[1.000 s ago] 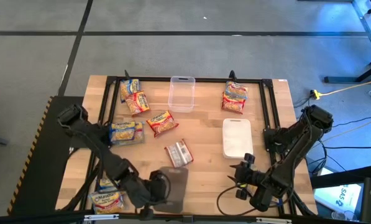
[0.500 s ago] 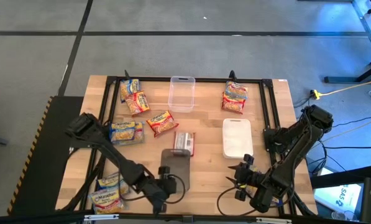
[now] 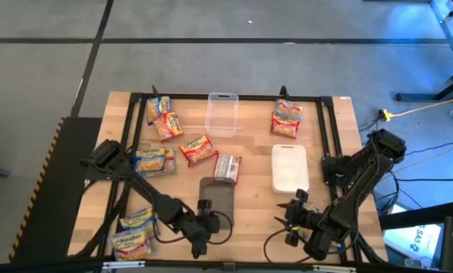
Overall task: Sort Maruchan noodles
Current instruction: Remove the red noodle pack from the gray bin, then put the red noodle pack into the gray bin
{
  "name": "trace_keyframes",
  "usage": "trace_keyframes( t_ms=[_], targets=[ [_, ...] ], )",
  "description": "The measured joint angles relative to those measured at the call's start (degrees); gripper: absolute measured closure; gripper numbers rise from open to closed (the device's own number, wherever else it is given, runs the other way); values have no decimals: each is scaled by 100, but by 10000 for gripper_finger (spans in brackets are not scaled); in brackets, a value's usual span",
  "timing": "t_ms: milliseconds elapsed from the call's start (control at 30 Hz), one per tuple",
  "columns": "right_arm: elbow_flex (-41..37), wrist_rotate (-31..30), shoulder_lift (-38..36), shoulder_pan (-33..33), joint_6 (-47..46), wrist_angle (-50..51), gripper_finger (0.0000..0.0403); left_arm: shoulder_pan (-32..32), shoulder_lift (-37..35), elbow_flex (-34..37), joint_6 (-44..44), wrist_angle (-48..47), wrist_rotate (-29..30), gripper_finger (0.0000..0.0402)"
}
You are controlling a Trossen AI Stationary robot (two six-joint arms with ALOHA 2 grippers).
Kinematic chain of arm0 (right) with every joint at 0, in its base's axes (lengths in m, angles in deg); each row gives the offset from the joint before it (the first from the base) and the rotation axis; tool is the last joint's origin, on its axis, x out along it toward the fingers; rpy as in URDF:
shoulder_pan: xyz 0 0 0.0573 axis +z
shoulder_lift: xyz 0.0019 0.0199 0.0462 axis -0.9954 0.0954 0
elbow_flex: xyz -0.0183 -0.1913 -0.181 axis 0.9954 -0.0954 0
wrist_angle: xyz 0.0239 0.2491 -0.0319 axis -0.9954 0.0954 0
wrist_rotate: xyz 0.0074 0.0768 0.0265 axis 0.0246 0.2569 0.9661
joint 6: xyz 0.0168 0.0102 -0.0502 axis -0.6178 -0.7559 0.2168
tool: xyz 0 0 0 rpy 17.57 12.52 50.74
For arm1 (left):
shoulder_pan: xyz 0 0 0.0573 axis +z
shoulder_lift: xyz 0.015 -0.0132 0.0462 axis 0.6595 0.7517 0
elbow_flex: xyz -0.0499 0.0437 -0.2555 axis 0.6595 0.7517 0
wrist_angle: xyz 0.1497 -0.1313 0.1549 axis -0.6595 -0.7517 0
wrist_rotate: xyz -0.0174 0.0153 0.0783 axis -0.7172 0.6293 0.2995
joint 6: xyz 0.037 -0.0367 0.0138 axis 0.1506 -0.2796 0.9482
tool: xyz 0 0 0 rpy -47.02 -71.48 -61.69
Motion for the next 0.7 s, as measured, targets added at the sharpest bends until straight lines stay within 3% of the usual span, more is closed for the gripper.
trace_keyframes(
  t_ms=[233, 400, 533, 700],
  targets=[
    [-2, 207, -3, -292, 263, -259, 226, 96, -178, -569, -126, -1008, -440, 290],
    [-2, 467, -3, -831, 798, -276, 226, 128, -730, -844, 195, -1985, -125, 291],
    [-2, 928, -3, -1567, 1751, -369, 226, 331, -1466, -552, 490, -2151, 172, 291],
    [-2, 1471, -3, -2645, 3046, -323, 226, 1021, -2532, 383, 645, -1943, 272, 291]
  ],
)
